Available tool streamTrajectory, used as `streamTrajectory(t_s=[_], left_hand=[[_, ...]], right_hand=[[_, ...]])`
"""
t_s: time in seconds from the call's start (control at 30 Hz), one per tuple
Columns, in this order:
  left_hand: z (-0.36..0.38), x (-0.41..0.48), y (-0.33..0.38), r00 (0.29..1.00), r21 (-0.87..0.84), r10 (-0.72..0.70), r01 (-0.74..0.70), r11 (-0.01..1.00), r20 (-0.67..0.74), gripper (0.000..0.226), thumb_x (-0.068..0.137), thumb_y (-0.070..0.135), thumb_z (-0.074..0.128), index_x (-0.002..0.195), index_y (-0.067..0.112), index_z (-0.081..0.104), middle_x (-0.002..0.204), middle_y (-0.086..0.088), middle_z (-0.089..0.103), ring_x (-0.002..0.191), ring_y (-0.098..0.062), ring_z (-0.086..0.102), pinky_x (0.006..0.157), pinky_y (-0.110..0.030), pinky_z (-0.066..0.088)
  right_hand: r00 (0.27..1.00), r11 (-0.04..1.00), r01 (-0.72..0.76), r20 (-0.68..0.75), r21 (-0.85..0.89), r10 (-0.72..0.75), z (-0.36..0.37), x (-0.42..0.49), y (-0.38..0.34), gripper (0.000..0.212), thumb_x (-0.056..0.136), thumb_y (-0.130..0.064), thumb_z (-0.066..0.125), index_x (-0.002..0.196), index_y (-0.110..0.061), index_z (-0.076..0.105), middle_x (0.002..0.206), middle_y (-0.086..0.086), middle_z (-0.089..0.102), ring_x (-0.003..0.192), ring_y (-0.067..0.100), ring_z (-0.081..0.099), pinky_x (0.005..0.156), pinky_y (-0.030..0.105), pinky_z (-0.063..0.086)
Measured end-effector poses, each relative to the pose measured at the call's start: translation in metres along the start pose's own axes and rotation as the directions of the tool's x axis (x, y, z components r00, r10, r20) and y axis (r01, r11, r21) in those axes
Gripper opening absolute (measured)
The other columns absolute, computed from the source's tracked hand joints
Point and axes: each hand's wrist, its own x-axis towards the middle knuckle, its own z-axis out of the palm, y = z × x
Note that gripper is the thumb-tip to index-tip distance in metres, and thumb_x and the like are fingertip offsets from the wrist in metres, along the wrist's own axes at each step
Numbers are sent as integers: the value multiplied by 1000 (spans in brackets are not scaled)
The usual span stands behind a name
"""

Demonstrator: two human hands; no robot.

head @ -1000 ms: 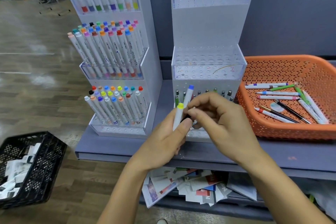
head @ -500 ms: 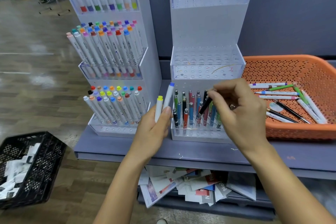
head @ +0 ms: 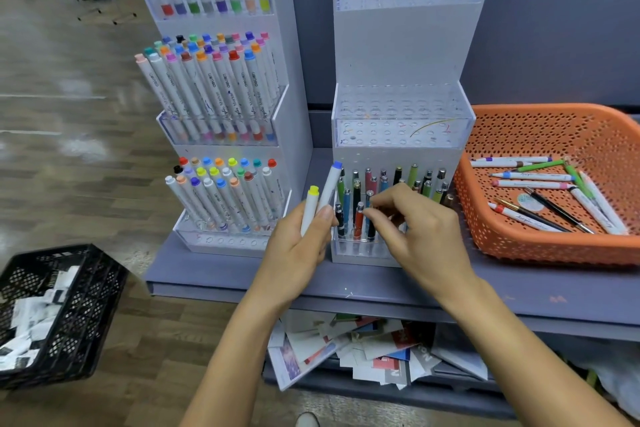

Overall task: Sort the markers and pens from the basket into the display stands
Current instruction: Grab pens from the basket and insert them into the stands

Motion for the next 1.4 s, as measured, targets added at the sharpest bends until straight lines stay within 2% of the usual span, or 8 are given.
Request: streamTrajectory(t_s=[0.33,0.43,0.73,0.87,0.97,1.1,1.23,1.4], left_hand=[[-12,0,-1,997,25,62,-63,998,51,25,92,40,39,92,26,59,57,7,44,46,-6,39,44,-19,35],[-19,-1,-3,989,50,107,-113,992,103,24,98,41,40,93,34,62,58,3,41,45,-5,37,46,-16,33],[-51,-5,-1,968,257,183,-223,940,171,21,90,49,40,83,56,58,62,8,47,58,-8,43,56,-33,38],[-71,-4,-1,984,305,162,-177,936,76,20,96,47,44,111,58,49,72,14,58,63,-4,55,59,-21,39],[-85,2,-3,985,395,167,-137,908,-43,40,91,49,40,130,54,33,107,11,64,97,-9,59,74,-19,41],[-99,10,-7,986,528,169,-146,836,5,43,99,30,43,138,45,36,88,8,67,72,-9,59,69,-27,46],[-112,16,-7,983,574,178,-165,802,33,47,97,17,44,138,40,44,65,4,58,58,-12,52,61,-27,43],[-119,18,-10,963,656,250,-250,712,96,64,91,10,43,139,52,34,71,2,61,58,-12,48,63,-29,43]], right_hand=[[965,970,-119,-205,213,164,-17,16,-29,17,91,-19,52,96,-10,66,82,-5,65,73,10,62,68,23,50],[957,914,-179,-150,364,247,-16,23,-43,16,91,-23,51,103,-22,60,88,-9,67,80,12,67,69,35,56],[973,830,-231,94,507,212,22,36,-81,32,83,-15,63,113,-25,56,93,-11,70,84,7,68,75,30,57],[961,762,-251,59,597,270,35,48,-88,32,82,-16,63,111,-22,49,88,-5,71,83,11,69,75,26,54],[941,729,-244,-26,640,337,41,58,-87,27,84,-16,62,102,-26,44,87,0,70,81,20,69,74,40,56],[949,833,-192,-117,519,292,53,61,-79,26,87,-13,60,99,-30,44,91,-6,68,81,14,68,73,36,57],[979,958,-100,-143,270,143,68,57,-78,16,87,-15,64,101,-7,59,87,2,66,77,7,61,75,8,48],[984,976,-50,-159,214,86,71,57,-87,18,85,-10,67,101,-4,63,86,1,66,75,6,60,75,8,47]])
